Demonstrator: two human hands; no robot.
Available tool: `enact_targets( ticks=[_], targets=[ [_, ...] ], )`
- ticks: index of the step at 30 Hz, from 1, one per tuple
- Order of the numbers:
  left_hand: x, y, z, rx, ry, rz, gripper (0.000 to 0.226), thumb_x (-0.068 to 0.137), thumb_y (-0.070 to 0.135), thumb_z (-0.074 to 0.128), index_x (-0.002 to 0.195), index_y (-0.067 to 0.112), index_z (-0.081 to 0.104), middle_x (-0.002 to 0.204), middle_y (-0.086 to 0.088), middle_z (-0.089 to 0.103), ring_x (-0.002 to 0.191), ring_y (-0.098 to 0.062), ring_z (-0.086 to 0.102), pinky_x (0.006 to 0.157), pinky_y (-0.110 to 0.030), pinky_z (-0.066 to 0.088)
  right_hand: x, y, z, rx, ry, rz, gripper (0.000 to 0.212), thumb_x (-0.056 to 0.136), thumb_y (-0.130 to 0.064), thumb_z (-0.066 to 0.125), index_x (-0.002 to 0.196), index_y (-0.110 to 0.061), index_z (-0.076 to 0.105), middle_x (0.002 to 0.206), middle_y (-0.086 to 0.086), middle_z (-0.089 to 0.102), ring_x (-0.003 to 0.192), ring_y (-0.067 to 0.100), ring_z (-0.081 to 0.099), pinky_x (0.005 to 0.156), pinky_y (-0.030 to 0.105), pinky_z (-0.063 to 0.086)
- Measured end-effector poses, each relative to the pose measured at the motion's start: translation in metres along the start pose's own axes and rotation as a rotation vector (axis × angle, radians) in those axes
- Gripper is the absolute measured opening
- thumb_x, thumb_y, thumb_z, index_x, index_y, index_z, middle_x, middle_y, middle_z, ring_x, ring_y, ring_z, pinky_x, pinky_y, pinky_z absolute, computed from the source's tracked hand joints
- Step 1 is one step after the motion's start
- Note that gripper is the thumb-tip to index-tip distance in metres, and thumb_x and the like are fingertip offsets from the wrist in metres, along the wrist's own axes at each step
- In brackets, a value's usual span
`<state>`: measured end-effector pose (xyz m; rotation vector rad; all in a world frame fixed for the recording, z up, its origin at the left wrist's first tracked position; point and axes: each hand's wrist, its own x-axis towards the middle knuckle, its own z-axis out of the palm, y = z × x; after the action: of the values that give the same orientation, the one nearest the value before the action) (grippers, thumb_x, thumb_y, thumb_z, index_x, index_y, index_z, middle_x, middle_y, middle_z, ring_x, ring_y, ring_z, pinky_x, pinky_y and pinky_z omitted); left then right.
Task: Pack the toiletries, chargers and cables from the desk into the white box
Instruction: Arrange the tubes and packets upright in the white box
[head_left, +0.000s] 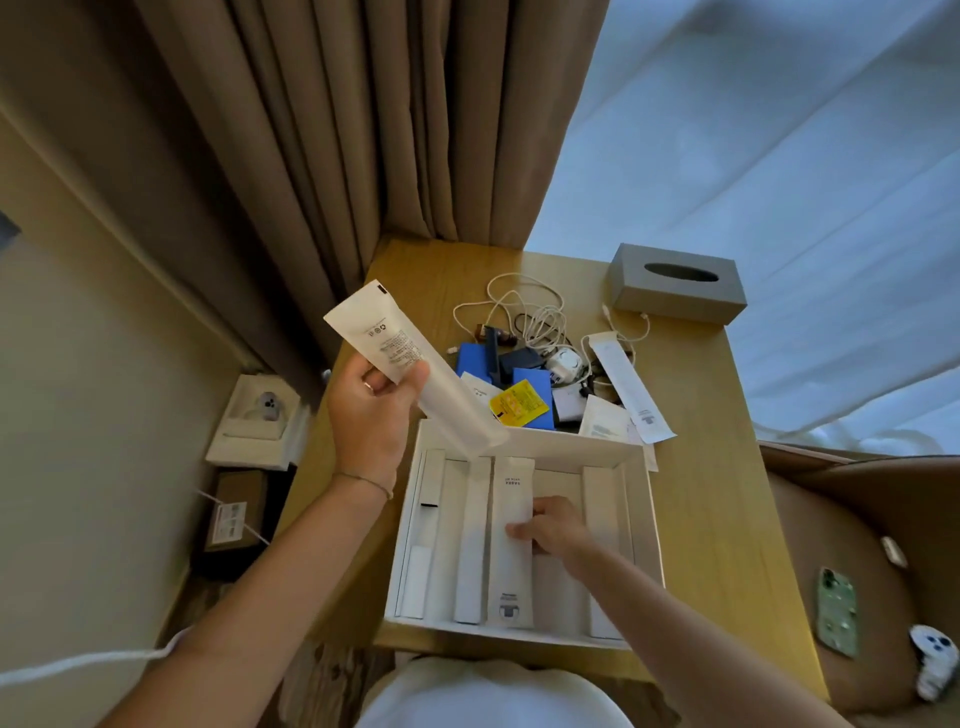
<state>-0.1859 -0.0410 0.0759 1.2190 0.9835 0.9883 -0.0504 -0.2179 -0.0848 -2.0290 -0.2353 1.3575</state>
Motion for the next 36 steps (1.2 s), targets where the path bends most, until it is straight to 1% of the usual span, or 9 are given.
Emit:
enact_targets(
  ticks=[5, 7, 10, 13, 16, 22, 27, 30, 36],
  targets=[
    [-0.011, -0.001, -0.009, 0.057, -0.035, -0.026, 0.036, 0.085, 0.017, 0.077, 0.106, 0.041, 0.062, 0.115, 0.017, 0.068, 0.106, -0.005, 0.067, 0.081, -0.033, 0.061, 0.015, 0.002, 0.007, -0.153, 0.074, 0.015, 0.027, 0.08, -0.022, 0.084, 0.101, -0.01, 0.074, 0.099, 0.005, 0.076, 0.089, 0.022, 0.073, 0.077, 0.037, 0.064],
    [-0.016, -0.003, -0.009, 0.078, -0.072, -0.039, 0.034, 0.084, 0.016, 0.077, 0.104, 0.04, 0.062, 0.104, 0.021, 0.071, 0.099, 0.0, 0.068, 0.074, -0.029, 0.062, 0.013, 0.0, 0.01, -0.377, 0.119, -0.009, 0.029, 0.079, -0.037, 0.083, 0.092, -0.015, 0.07, 0.089, 0.001, 0.073, 0.078, 0.018, 0.071, 0.062, 0.029, 0.061],
    [-0.024, -0.011, -0.005, 0.112, -0.14, -0.072, 0.033, 0.085, 0.012, 0.076, 0.102, 0.036, 0.063, 0.095, 0.03, 0.071, 0.09, 0.006, 0.068, 0.064, -0.024, 0.061, 0.008, 0.001, 0.008, -0.766, 0.215, -0.073, 0.044, 0.079, -0.058, 0.075, 0.09, -0.016, 0.064, 0.083, -0.003, 0.066, 0.073, 0.017, 0.062, 0.058, 0.029, 0.047],
    [-0.031, -0.028, 0.005, 0.122, -0.162, -0.128, 0.028, 0.083, 0.007, 0.077, 0.104, 0.023, 0.066, 0.09, 0.013, 0.075, 0.075, 0.001, 0.07, 0.054, -0.019, 0.054, -0.003, -0.007, -0.001, -0.859, 0.235, -0.127, 0.031, 0.087, -0.047, 0.066, 0.081, -0.018, 0.057, 0.081, 0.0, 0.062, 0.067, 0.018, 0.051, 0.054, 0.028, 0.037],
    [-0.042, -0.048, 0.02, 0.142, -0.219, -0.179, 0.028, 0.081, 0.002, 0.077, 0.1, 0.02, 0.068, 0.09, 0.008, 0.076, 0.074, 0.0, 0.07, 0.056, -0.016, 0.051, -0.017, -0.02, -0.019, -0.647, 0.302, -0.188, 0.039, 0.091, -0.032, 0.061, 0.06, -0.011, 0.053, 0.058, 0.003, 0.056, 0.053, 0.016, 0.043, 0.05, 0.027, 0.033],
    [-0.067, -0.093, 0.045, 0.298, -0.388, -0.27, 0.032, 0.08, 0.006, 0.079, 0.106, 0.022, 0.067, 0.1, 0.004, 0.075, 0.082, -0.008, 0.072, 0.057, -0.018, 0.051, -0.06, -0.04, -0.07, -0.299, 0.461, -0.373, 0.017, 0.091, -0.02, 0.063, 0.078, -0.019, 0.073, 0.058, -0.003, 0.068, 0.057, 0.009, 0.065, 0.062, 0.032, 0.055],
    [-0.08, -0.125, 0.06, 0.471, -0.549, -0.498, 0.024, 0.087, 0.005, 0.072, 0.11, 0.011, 0.069, 0.095, -0.006, 0.073, 0.064, -0.012, 0.061, 0.056, -0.025, 0.052, -0.071, -0.046, -0.086, -0.162, 0.457, -0.385, 0.015, 0.091, -0.017, 0.064, 0.08, -0.018, 0.074, 0.06, 0.0, 0.07, 0.054, 0.008, 0.063, 0.061, 0.036, 0.057],
    [-0.075, -0.138, 0.069, 0.542, -0.583, -0.568, 0.016, 0.09, 0.006, 0.069, 0.104, 0.012, 0.07, 0.097, -0.009, 0.071, 0.066, -0.018, 0.059, 0.064, -0.033, 0.053, -0.071, -0.051, -0.103, -0.04, 0.457, -0.397, 0.016, 0.092, -0.015, 0.064, 0.081, -0.017, 0.075, 0.06, 0.001, 0.07, 0.048, 0.004, 0.058, 0.051, 0.021, 0.047],
    [-0.069, -0.167, 0.081, 0.931, -0.672, -0.424, 0.029, 0.086, 0.025, 0.073, 0.113, 0.015, 0.073, 0.115, -0.006, 0.072, 0.102, -0.026, 0.068, 0.083, -0.03, 0.055, -0.053, -0.062, -0.145, 0.109, 0.487, -0.393, 0.015, 0.091, -0.012, 0.063, 0.084, -0.01, 0.076, 0.059, 0.003, 0.069, 0.047, 0.008, 0.057, 0.05, 0.021, 0.046]
  ],
)
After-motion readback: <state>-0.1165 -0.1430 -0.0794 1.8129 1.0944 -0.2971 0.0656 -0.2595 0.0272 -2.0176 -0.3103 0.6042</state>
